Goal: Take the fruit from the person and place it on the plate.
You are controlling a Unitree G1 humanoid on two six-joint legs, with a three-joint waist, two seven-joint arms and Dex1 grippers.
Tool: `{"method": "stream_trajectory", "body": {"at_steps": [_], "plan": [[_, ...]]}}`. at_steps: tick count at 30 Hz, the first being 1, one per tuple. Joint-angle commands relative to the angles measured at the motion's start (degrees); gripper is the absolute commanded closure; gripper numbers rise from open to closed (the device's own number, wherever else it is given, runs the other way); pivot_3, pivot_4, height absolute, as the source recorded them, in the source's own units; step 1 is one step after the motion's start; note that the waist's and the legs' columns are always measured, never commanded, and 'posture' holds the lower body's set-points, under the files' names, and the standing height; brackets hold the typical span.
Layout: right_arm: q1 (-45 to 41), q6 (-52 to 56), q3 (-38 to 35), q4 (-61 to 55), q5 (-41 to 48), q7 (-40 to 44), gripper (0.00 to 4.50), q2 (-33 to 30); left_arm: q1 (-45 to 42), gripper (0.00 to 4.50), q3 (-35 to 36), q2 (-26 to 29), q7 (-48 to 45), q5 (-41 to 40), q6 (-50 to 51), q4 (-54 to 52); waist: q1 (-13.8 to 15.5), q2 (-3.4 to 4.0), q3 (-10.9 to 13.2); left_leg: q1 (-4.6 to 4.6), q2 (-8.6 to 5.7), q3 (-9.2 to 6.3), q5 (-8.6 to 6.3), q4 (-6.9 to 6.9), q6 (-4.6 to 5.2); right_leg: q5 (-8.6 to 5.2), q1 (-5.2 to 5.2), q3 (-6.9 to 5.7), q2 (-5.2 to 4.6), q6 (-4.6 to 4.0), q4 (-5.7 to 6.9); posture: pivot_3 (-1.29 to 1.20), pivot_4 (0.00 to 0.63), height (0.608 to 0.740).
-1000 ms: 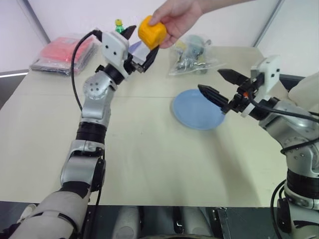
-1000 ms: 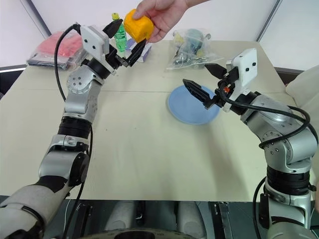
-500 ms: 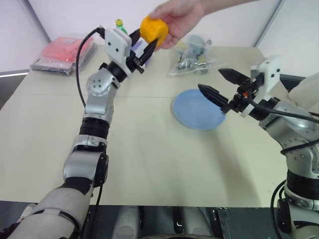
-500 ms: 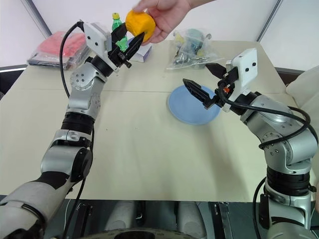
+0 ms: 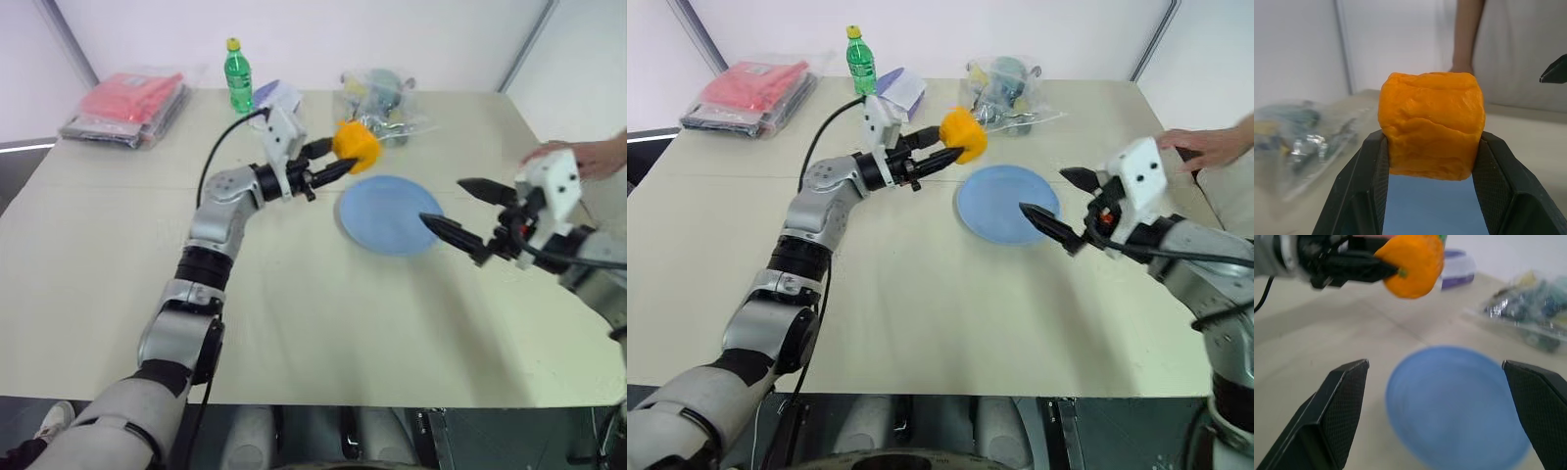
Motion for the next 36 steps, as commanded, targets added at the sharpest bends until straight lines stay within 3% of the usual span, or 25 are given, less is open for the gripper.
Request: {"method": "stream_trajectory", "body": {"at_steps": [1, 8, 16, 21, 23, 27, 31, 36], "plan": [[3.3, 1.7, -6.0, -4.1, 1.9, -0.6, 0.00, -1.4, -4.6, 2.64, -0.9, -2.9, -1.8, 1.0, -0.4, 7.3, 0.1, 0.00, 0.0, 0.00, 0.00, 0.00, 0.00, 0.00, 0.00, 0.00, 0.00, 0.00, 0.00, 0.00, 0.01, 0.00, 0.150, 0.731], [8.9, 2.3, -8.5, -10.1, 2.0, -5.1, 0.00, 0.8, -12.2, 2.64, -0.6, -8.6, 1.8, 6.3, -6.4, 28.3, 0.1, -0.03, 0.0, -0.02, -0.01, -0.07, -0.02, 0.01, 0.03, -0.01, 0.00, -0.01, 0.03, 0.00, -0.03, 0.00, 0.150, 0.731], [11.4, 1.9, -9.2, -13.7, 2.0, -9.5, 0.00, 2.8, -14.5, 2.64, -1.3, -12.0, 2.7, 12.3, -9.9, 37.3, 0.1, -0.04, 0.0, -0.03, -0.01, -0.07, -0.02, 0.00, 0.03, -0.01, -0.01, -0.01, 0.02, -0.01, -0.04, 0.00, 0.150, 0.731], [12.5, 1.6, -9.5, -14.6, 1.9, -11.3, 0.00, 3.7, -14.5, 0.13, -0.6, -12.6, 2.1, 14.2, -10.7, 38.4, 0.1, -0.04, 0.0, -0.04, -0.01, -0.07, -0.02, 0.00, 0.03, -0.01, -0.01, -0.01, 0.01, -0.01, -0.04, 0.00, 0.150, 0.731], [12.7, 1.5, -9.2, -14.8, 2.0, -11.6, 0.00, 3.8, -14.7, 0.05, 0.2, -12.3, 2.4, 14.2, -10.9, 38.3, 0.1, -0.04, 0.0, -0.04, -0.02, -0.06, -0.02, 0.00, 0.03, -0.01, -0.01, -0.01, 0.01, -0.01, -0.04, 0.00, 0.150, 0.731], [12.5, 1.2, -8.4, -14.4, 1.9, -11.6, 0.00, 3.6, -16.0, 0.05, 4.6, -11.4, 0.6, 10.2, -7.9, 36.2, 0.1, -0.04, 0.0, -0.04, -0.02, -0.07, -0.02, 0.00, 0.03, -0.01, -0.01, -0.01, 0.01, -0.01, -0.03, 0.00, 0.150, 0.731], [11.6, 0.8, -7.0, -13.2, 1.3, -10.9, 0.00, 3.1, -14.6, 0.05, 7.8, -8.7, -4.2, 5.0, -1.7, 25.9, -0.1, -0.04, 0.0, -0.03, 0.00, -0.08, -0.02, -0.01, 0.03, -0.01, -0.02, -0.01, 0.02, -0.01, -0.02, 0.00, 0.150, 0.731], [10.4, -0.2, -4.6, -11.0, 0.2, -9.6, 0.00, 2.4, -4.7, 0.05, 6.7, -2.6, -3.7, 1.7, 9.8, 0.2, -0.3, 0.04, 0.0, 0.00, 0.01, -0.07, -0.02, -0.04, 0.03, -0.01, -0.01, 0.02, 0.03, -0.01, -0.01, 0.00, 0.150, 0.731]]}}
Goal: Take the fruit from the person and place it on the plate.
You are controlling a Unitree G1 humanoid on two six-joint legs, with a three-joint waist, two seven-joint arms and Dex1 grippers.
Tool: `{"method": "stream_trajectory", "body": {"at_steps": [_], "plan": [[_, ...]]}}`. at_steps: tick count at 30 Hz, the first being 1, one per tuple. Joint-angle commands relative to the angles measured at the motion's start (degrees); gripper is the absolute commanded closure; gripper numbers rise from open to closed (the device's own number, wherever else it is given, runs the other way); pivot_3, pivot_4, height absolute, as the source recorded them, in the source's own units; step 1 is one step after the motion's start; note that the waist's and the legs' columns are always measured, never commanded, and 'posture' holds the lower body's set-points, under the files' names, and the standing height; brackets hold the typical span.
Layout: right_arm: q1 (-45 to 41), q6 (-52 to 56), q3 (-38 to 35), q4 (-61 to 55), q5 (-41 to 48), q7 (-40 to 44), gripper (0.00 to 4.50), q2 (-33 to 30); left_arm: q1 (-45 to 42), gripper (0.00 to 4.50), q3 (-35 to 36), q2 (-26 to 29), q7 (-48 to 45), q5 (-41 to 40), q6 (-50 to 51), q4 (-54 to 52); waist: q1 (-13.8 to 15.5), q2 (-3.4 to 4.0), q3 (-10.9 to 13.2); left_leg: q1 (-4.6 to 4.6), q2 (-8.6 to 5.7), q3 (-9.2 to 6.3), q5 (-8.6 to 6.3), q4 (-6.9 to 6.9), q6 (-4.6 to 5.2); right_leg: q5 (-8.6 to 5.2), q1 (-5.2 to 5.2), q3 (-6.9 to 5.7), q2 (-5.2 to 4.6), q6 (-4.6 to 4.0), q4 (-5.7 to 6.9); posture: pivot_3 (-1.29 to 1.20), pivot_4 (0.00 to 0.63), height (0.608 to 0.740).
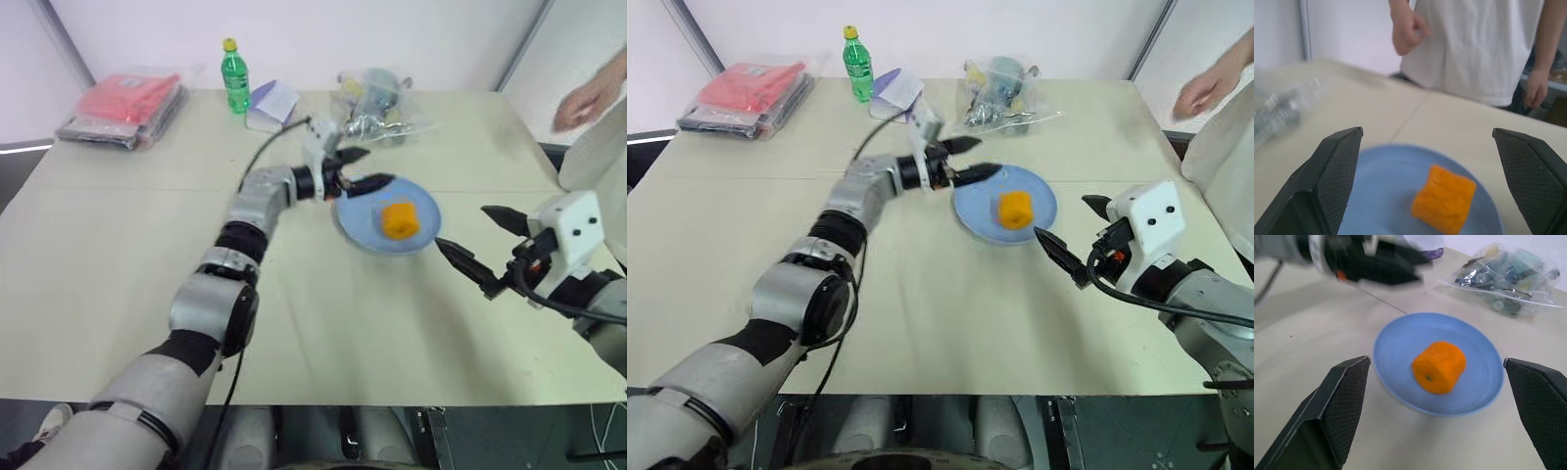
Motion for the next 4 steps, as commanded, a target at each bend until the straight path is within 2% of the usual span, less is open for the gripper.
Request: {"method": "stream_trajectory", "body": {"at_steps": [1, 4], "plan": [[-1.2, -2.1, 1.2, 1.8, -1.6, 1.4, 0.00, -1.2, 7.3, 0.05, 1.0, 4.7, 1.8, -4.4, 11.0, -21.8, -0.2, -0.01, 0.0, 0.01, 0.00, 0.00, 0.00, 0.00, 0.00, 0.00, 0.01, 0.01, 0.00, 0.00, 0.01, 0.00, 0.150, 0.731], [-2.2, -3.5, 3.6, 4.5, -3.6, 3.4, 0.00, -2.1, 15.1, 0.05, 2.5, 10.6, 6.0, -6.7, 20.1, -40.0, -0.8, 0.00, 0.0, 0.00, 0.05, -0.07, 0.01, 0.00, -0.01, 0.00, 0.00, 0.02, 0.01, 0.00, 0.05, 0.00, 0.150, 0.731]]}}
